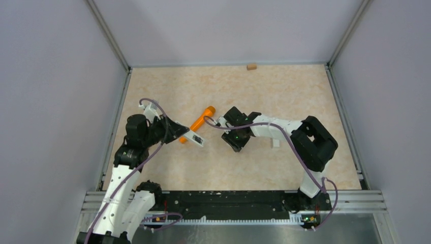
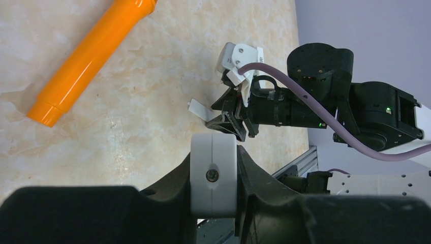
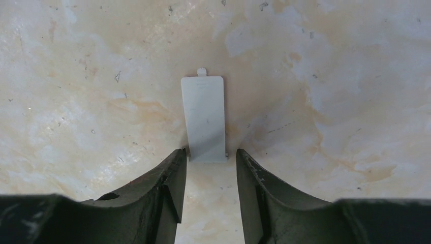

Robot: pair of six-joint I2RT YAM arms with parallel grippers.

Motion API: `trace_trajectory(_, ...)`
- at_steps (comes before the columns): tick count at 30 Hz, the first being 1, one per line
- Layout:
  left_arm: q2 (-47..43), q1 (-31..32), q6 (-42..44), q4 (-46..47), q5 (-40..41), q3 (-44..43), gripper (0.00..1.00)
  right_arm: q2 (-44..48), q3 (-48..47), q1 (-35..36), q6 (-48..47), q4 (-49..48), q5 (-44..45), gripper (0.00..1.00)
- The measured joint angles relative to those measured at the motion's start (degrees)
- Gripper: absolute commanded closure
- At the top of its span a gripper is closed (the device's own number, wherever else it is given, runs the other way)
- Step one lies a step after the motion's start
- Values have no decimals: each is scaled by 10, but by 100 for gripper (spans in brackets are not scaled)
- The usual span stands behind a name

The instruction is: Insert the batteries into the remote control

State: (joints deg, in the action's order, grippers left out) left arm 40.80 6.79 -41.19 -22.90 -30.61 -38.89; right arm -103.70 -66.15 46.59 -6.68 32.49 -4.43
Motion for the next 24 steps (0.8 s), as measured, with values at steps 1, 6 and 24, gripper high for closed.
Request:
trace_trajectory(1,0,0,1,0,0,0,100,-1,-2,0,-1,0,1,60)
trace_trajectory(6,0,0,6,0,0,-1,100,-4,-4,2,-3,1,16,61)
trace_trajectory(24,0,0,11,0,0,-3,100,-6,-7,24,-11,3,51,78)
